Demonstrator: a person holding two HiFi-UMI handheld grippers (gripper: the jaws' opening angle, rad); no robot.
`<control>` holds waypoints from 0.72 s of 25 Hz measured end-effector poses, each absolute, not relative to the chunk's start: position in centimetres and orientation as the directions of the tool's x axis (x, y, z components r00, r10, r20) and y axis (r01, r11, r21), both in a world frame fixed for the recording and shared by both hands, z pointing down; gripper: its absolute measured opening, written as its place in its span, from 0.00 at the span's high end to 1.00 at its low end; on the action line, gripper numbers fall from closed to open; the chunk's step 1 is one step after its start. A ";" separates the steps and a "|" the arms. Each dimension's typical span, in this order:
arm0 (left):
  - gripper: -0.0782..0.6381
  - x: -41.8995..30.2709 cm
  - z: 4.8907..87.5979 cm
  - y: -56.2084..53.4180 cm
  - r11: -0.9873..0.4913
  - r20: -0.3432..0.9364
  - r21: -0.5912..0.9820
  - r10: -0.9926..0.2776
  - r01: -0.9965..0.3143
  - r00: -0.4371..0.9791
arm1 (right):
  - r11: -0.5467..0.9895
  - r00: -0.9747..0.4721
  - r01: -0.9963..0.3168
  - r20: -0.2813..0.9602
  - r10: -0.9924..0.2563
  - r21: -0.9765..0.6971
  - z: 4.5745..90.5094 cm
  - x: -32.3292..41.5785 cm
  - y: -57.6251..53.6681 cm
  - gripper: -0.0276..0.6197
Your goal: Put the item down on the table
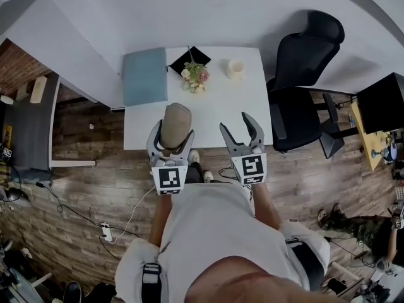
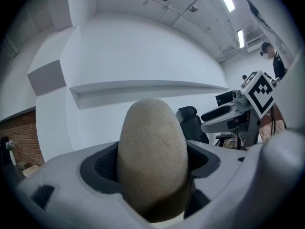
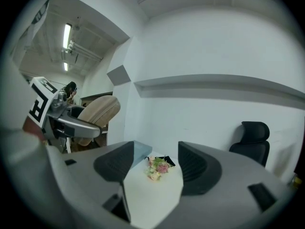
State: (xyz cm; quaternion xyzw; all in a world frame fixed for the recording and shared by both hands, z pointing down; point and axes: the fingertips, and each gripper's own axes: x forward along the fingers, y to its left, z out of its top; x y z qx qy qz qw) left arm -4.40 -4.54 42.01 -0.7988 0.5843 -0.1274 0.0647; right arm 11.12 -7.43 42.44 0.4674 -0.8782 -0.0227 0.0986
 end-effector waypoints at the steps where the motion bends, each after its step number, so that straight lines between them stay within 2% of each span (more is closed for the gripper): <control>1: 0.34 -4.4 41.9 -5.0 -0.313 0.125 -0.250 -0.949 -0.916 0.290 | 0.559 -0.540 -0.818 0.151 -0.828 0.135 42.3 11.1 -7.9 0.50; 18: 0.34 -7.7 42.2 -14.0 -0.375 0.118 -0.231 -0.927 -0.898 0.356 | 0.502 -0.478 -0.850 0.165 -0.862 0.157 42.3 7.8 -16.1 0.51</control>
